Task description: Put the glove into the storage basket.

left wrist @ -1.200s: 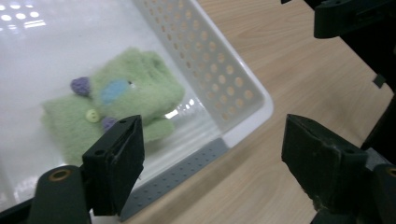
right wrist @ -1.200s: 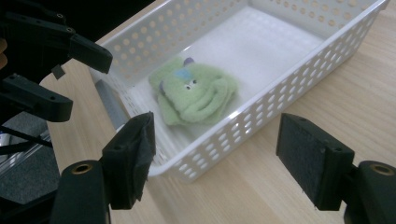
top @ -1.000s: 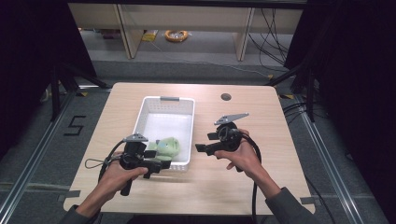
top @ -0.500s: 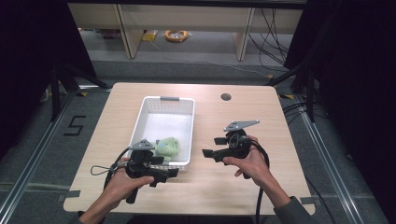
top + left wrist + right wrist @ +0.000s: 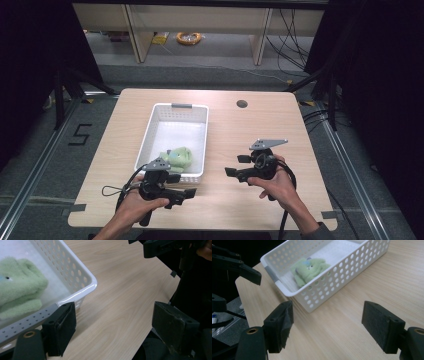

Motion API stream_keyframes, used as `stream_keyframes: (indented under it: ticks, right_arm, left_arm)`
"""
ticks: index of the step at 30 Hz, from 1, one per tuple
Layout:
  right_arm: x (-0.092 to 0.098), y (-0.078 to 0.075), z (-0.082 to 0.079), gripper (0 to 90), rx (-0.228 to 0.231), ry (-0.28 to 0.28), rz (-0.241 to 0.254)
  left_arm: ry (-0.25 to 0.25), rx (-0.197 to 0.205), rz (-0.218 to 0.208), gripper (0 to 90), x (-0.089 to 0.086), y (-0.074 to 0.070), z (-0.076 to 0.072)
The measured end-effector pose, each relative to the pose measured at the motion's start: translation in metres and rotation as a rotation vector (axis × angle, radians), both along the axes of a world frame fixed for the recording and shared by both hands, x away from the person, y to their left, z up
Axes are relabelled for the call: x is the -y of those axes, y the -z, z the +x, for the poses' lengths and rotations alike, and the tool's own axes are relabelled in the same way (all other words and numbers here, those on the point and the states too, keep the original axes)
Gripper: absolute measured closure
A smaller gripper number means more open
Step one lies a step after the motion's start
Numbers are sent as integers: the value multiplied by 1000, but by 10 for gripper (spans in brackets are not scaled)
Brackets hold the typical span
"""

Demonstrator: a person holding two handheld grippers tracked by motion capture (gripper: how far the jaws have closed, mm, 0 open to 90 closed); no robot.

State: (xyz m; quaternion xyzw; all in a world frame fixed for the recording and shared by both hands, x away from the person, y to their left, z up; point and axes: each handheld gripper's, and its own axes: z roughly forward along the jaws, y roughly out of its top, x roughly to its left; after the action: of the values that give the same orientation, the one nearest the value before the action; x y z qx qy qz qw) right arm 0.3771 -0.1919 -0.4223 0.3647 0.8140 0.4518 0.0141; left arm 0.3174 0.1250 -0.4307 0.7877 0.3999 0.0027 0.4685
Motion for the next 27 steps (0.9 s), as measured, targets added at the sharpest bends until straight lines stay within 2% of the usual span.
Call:
stream_keyframes:
  ticks: [1, 2, 3, 4, 5, 6, 7, 10, 11, 12, 14, 15, 16, 19, 22, 23, 24, 25, 26, 27]
  right_arm:
    - [0, 0, -3, 268, -26, 12, 11]
    - [3, 1, -2, 267, -6, -5, 3]
    - [3, 1, -5, 265, -23, 14, 4]
    - [5, 3, -4, 265, 4, -2, 5]
    - [5, 3, -7, 263, -18, 10, 11]
    - [6, 3, -10, 260, -31, 15, 14]
    - [7, 3, -11, 257, -23, 12, 10]
    - [10, 7, -13, 245, 10, 0, 10]
    - [10, 7, -15, 237, -4, 7, 13]
    - [11, 8, -15, 217, 23, -2, -3]
    - [11, 10, -18, 205, 9, -9, 18]
    - [13, 10, -18, 203, 40, -19, 11]
    - [13, 11, -21, 199, 19, 3, 17]
    - [15, 14, -24, 189, 32, -10, 29]
    - [16, 16, -27, 189, 19, 1, 31]
    - [17, 18, -26, 189, 37, -22, 33]
    - [18, 18, -28, 190, 35, -12, 22]
    - [18, 19, -30, 190, 15, -3, 36]
    - [19, 19, -32, 190, 18, 3, 22]
    - [19, 20, -32, 190, 15, -9, 34]
  left_arm:
    - [7, -2, 7, 193, -1, 1, 0]
    - [13, -4, 7, 193, -1, 2, 0]
    - [0, 4, 6, 193, 0, 3, 0]
    - [-2, 5, 15, 193, -1, 4, 0]
    - [3, 4, 15, 193, -2, 5, 0]
    - [-14, 10, 10, 194, -1, 6, 0]
    - [0, 6, 15, 194, -3, 7, 0]
    - [-2, 5, 15, 193, -2, 11, -1]
    - [3, 2, 18, 194, -2, 12, -1]
    - [-4, 4, 24, 193, -1, 14, -2]
    - [2, 4, 25, 193, -1, 17, -3]
    - [-2, 0, 25, 193, 0, 19, -4]
    - [1, 3, 26, 193, 0, 21, -4]
    - [11, 1, 21, 193, 1, 24, -6]
    - [12, 0, 10, 191, 1, 27, -9]
    - [15, 2, 2, 190, 1, 28, -9]
    - [9, 5, 4, 189, 1, 29, -11]
    - [10, -1, 2, 189, 1, 29, -11]
    - [19, 7, 0, 188, 1, 30, -12]
    - [20, 9, 4, 187, 1, 31, -13]
